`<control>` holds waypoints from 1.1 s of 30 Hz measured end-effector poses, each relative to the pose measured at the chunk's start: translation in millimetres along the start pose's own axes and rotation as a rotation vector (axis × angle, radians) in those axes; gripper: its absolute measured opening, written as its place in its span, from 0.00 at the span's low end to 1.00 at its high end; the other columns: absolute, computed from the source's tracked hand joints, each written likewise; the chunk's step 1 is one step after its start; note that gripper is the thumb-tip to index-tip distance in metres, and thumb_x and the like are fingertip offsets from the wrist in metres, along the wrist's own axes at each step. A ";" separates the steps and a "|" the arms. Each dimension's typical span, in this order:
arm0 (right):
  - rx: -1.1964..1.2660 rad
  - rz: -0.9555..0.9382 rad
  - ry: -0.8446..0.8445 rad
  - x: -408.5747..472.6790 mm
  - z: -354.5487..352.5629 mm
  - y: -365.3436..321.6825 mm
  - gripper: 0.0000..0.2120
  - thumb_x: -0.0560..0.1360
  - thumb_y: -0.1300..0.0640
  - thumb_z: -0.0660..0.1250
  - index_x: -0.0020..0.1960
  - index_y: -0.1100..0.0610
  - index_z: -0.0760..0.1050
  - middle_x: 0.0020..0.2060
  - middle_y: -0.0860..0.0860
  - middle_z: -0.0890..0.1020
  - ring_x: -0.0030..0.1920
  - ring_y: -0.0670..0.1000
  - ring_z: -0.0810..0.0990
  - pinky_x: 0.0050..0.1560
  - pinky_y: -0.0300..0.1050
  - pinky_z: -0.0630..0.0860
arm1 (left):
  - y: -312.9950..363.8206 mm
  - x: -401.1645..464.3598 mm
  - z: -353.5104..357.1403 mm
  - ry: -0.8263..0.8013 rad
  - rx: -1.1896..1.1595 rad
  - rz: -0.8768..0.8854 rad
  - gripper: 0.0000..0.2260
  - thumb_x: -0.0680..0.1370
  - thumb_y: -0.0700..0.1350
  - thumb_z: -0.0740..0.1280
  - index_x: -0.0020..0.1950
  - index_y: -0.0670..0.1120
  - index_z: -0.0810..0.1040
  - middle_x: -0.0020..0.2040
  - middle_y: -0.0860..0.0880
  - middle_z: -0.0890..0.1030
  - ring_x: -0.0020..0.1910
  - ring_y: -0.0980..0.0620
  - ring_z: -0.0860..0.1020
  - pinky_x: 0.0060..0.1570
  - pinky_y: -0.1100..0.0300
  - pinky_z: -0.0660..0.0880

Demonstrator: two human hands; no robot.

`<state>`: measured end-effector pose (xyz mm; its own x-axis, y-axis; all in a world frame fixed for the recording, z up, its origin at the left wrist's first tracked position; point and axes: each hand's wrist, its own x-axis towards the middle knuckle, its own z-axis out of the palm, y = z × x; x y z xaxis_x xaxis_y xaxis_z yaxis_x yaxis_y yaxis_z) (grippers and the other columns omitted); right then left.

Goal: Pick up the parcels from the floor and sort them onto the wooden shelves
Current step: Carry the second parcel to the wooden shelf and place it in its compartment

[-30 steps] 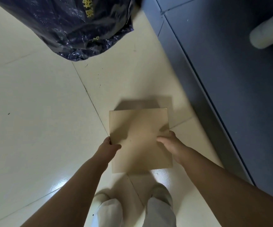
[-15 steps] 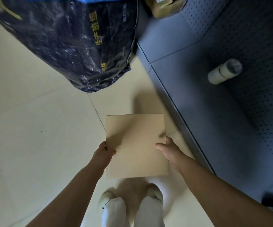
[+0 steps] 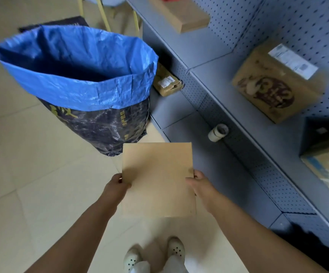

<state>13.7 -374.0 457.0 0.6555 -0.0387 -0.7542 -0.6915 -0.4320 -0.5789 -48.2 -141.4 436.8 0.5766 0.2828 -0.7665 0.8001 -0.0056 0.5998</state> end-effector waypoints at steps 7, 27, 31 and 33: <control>0.148 -0.087 0.078 -90.4 -33.1 -39.1 0.12 0.74 0.61 0.65 0.56 0.53 0.72 0.46 0.50 0.81 0.50 0.55 0.80 0.56 0.53 0.77 | 62.3 -80.3 -22.6 -0.022 0.024 0.127 0.20 0.73 0.38 0.60 0.65 0.45 0.71 0.56 0.44 0.78 0.52 0.44 0.76 0.51 0.51 0.74; 0.366 -0.109 0.259 -196.2 -142.9 -20.0 0.27 0.77 0.56 0.63 0.74 0.55 0.61 0.65 0.54 0.75 0.59 0.54 0.76 0.56 0.49 0.73 | 135.5 -161.8 48.7 -0.123 0.096 0.325 0.21 0.61 0.40 0.65 0.53 0.43 0.75 0.46 0.45 0.80 0.44 0.44 0.78 0.49 0.43 0.77; 0.471 -0.150 0.274 -224.7 -156.9 -19.5 0.17 0.79 0.55 0.60 0.67 0.53 0.69 0.54 0.50 0.77 0.50 0.50 0.76 0.56 0.48 0.71 | 153.4 -202.4 59.0 -0.188 0.092 0.389 0.24 0.69 0.39 0.64 0.64 0.52 0.70 0.44 0.54 0.76 0.44 0.49 0.76 0.53 0.46 0.75; 0.498 -0.179 0.294 -242.3 -161.6 -19.8 0.13 0.79 0.54 0.60 0.64 0.51 0.69 0.51 0.49 0.75 0.47 0.49 0.75 0.55 0.48 0.70 | 159.9 -215.1 61.0 -0.187 0.110 0.432 0.24 0.73 0.39 0.61 0.69 0.54 0.67 0.44 0.53 0.75 0.45 0.48 0.74 0.53 0.47 0.74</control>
<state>-82.4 -501.6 701.3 0.7821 -0.2825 -0.5554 -0.5750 0.0162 -0.8180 -34.2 -261.6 683.6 0.8717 0.0549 -0.4869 0.4879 -0.1884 0.8523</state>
